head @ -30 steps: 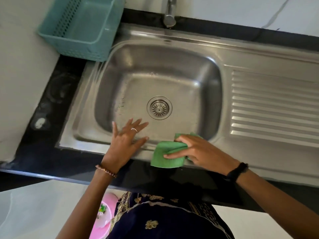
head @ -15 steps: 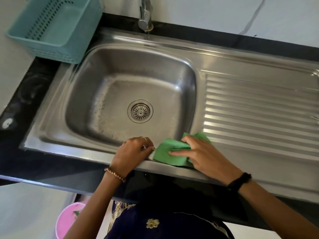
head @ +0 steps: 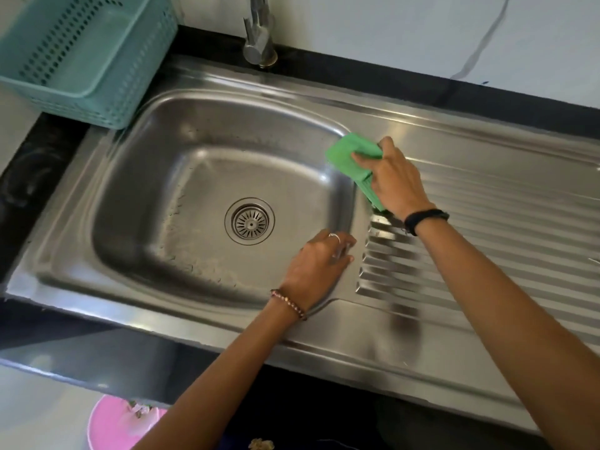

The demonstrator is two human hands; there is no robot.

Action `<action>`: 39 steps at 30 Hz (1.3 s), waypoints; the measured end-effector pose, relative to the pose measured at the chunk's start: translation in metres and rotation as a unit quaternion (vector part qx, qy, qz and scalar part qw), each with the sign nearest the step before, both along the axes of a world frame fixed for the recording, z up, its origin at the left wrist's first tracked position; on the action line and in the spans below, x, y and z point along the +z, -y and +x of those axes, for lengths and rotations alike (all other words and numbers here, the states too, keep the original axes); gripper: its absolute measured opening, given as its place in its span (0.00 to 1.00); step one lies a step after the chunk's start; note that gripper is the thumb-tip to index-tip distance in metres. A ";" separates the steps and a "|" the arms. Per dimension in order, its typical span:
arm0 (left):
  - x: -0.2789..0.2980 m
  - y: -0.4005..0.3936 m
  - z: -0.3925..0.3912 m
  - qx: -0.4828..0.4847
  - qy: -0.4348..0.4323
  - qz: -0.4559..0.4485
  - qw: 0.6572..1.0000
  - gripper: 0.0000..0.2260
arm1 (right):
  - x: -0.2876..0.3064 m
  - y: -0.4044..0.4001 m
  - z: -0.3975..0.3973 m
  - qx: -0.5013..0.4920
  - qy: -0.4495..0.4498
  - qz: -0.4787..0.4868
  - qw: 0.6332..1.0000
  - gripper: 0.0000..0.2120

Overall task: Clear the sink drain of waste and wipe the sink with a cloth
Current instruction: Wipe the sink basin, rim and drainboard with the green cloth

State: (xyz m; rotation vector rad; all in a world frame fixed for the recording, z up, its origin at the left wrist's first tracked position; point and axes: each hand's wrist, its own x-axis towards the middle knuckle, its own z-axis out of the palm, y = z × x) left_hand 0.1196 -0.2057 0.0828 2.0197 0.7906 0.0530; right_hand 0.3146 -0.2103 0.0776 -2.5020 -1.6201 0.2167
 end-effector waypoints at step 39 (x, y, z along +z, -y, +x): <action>-0.028 -0.211 -0.171 0.169 -0.234 0.245 0.925 0.25 | -0.009 -0.221 -0.095 -0.025 -0.091 0.014 0.995 0.26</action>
